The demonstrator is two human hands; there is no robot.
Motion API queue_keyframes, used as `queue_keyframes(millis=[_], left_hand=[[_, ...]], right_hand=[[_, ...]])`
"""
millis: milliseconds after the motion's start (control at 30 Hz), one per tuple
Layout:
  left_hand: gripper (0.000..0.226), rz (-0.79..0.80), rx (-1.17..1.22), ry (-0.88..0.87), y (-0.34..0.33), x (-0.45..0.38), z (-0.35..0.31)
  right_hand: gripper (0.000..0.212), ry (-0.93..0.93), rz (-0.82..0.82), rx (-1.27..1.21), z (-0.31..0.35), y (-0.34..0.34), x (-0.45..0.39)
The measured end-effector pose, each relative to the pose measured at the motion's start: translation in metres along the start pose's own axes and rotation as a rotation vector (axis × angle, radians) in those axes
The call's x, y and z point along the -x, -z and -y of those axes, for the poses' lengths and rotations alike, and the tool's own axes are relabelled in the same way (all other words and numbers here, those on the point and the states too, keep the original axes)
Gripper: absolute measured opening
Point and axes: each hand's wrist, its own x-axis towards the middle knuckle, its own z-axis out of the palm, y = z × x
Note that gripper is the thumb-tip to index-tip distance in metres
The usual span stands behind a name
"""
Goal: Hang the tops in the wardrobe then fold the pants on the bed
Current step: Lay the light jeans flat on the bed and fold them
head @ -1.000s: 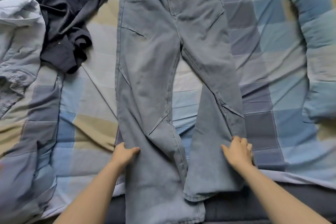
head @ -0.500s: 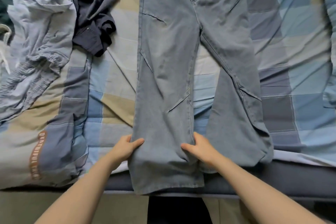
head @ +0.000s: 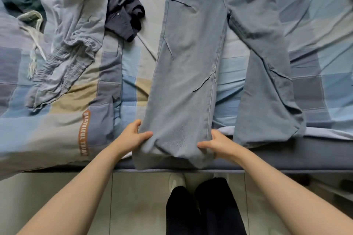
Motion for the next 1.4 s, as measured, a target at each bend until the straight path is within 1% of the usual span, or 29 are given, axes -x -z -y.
queue_keyframes(millis=[67, 100, 167, 233, 267, 300, 333, 367, 400, 433, 467, 500, 633, 733, 867, 933, 967, 1033, 1067, 1100, 1133, 1167, 1200, 1233, 1267, 1300, 1333, 1367, 1400], left_hand=[[0.019, -0.051, 0.014, -0.019, 0.013, 0.004, 0.004], [0.018, -0.047, 0.031, -0.022, 0.022, 0.007, 0.007], [0.018, 0.014, 0.071, -0.006, 0.036, 0.013, 0.016], [0.017, 0.052, 0.019, 0.029, 0.039, 0.017, 0.031], [0.013, 0.026, -0.076, 0.038, 0.037, 0.018, 0.04], [0.011, -0.021, -0.226, 0.04, 0.033, 0.018, 0.053], [0.015, -0.063, -0.418, 0.061, 0.028, 0.016, 0.065], [0.02, -0.067, -0.594, 0.107, 0.02, 0.016, 0.075], [0.028, -0.033, -0.722, 0.158, 0.011, 0.016, 0.083], [0.036, 0.013, -0.813, 0.193, 0.003, 0.016, 0.089], [0.04, 0.053, -0.865, 0.201, -0.006, 0.016, 0.092], [0.041, 0.069, -0.892, 0.178, -0.015, 0.014, 0.092], [0.044, 0.002, -0.798, 0.071, -0.055, 0.002, 0.059], [0.039, 0.044, -0.738, 0.002, -0.091, -0.013, 0.024], [0.029, 0.124, -0.565, -0.013, -0.141, -0.031, -0.019], [0.021, 0.14, -0.474, -0.013, -0.175, -0.044, -0.04], [0.017, 0.139, -0.433, -0.017, -0.189, -0.05, -0.049], [0.014, 0.151, -0.313, -0.004, -0.217, -0.062, -0.068], [0.014, 0.158, -0.231, 0.016, -0.233, -0.07, -0.078], [0.014, 0.167, -0.139, 0.043, -0.245, -0.077, -0.087], [0.014, 0.178, -0.05, 0.07, -0.258, -0.082, -0.097], [0.013, 0.18, 0.037, 0.091, -0.269, -0.088, -0.108], [0.01, 0.186, 0.103, 0.107, -0.282, -0.095, -0.12], [0.007, 0.202, 0.166, 0.122, -0.297, -0.103, -0.135], [0.016, 0.234, 0.225, 0.143, -0.303, -0.108, -0.146], [0.032, 0.278, 0.306, 0.167, -0.316, -0.115, -0.162], [0.048, 0.318, 0.402, 0.192, -0.328, -0.123, -0.179], [0.059, 0.342, 0.497, 0.209, -0.336, -0.128, -0.193], [0.062, 0.337, 0.573, 0.212, -0.344, -0.132, -0.206]], right_hand=[[0.039, 0.006, -0.015, -0.166, -0.003, -0.01, 0.006], [0.037, 0.04, -0.042, -0.185, -0.006, -0.016, 0.008], [0.031, 0.111, -0.108, -0.11, -0.014, -0.025, 0.012], [0.024, 0.121, -0.18, -0.049, -0.029, -0.035, 0.013], [0.02, 0.094, -0.215, -0.008, -0.04, -0.039, 0.012], [0.018, 0.037, -0.249, 0.08, -0.054, -0.045, 0.011], [0.019, -0.045, -0.263, 0.237, -0.068, -0.047, 0.009], [0.023, -0.15, -0.237, 0.431, -0.084, -0.049, 0.008], [0.025, -0.251, -0.186, 0.6, -0.097, -0.05, 0.01], [0.026, -0.318, -0.138, 0.703, -0.107, -0.049, 0.011], [0.027, -0.349, -0.118, 0.731, -0.112, -0.048, 0.012], [0.026, -0.349, -0.133, 0.701, -0.115, -0.044, 0.013], [0.021, -0.257, -0.292, 0.606, -0.1, -0.009, 0.014], [0.024, -0.212, -0.511, 0.584, -0.088, 0.042, 0.014], [0.041, -0.262, -0.86, 0.502, -0.089, 0.133, 0.012], [0.054, -0.348, -1.033, 0.421, -0.091, 0.187, 0.009], [0.061, -0.403, -1.077, 0.376, -0.09, 0.211, 0.006], [0.075, -0.509, -1.048, 0.376, -0.093, 0.256, -0.002], [0.079, -0.557, -0.989, 0.428, -0.095, 0.278, -0.006], [0.076, -0.576, -0.919, 0.469, -0.095, 0.292, -0.01], [0.065, -0.533, -0.867, 0.486, -0.093, 0.302, -0.013], [0.049, -0.458, -0.853, 0.489, -0.087, 0.309, -0.016], [0.037, -0.379, -0.889, 0.492, -0.082, 0.313, -0.018], [0.032, -0.278, -0.958, 0.489, -0.072, 0.313, -0.016], [0.03, -0.126, -1.02, 0.475, -0.06, 0.299, -0.014], [0.029, 0.069, -1.026, 0.474, -0.048, 0.287, -0.006], [0.028, 0.264, -0.929, 0.507, -0.037, 0.276, 0.003], [0.026, 0.417, -0.732, 0.558, -0.031, 0.263, 0.012], [0.022, 0.481, -0.483, 0.61, -0.026, 0.256, 0.022]])
